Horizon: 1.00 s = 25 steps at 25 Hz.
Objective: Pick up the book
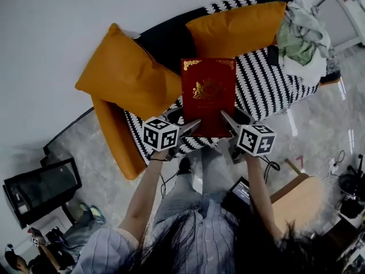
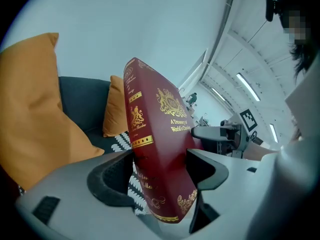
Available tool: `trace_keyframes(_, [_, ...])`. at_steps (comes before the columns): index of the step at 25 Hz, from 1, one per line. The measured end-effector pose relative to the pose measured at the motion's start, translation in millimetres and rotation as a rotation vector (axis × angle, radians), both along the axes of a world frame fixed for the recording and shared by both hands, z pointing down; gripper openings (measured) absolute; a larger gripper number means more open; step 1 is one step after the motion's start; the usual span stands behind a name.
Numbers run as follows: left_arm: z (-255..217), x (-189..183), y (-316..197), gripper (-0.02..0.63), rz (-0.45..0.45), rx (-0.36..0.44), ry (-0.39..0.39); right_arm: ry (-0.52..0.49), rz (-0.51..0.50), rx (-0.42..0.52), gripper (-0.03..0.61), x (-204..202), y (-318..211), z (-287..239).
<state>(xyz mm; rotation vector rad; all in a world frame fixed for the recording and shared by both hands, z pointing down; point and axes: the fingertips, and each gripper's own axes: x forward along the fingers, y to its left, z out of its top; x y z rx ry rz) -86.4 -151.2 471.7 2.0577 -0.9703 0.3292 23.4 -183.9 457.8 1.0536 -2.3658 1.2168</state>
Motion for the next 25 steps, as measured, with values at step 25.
trace_keyframes(25, [-94, -64, 130, 0.334, -0.096, 0.085, 0.031, -0.02, -0.032, 0.068, 0.227, -63, 128, -91])
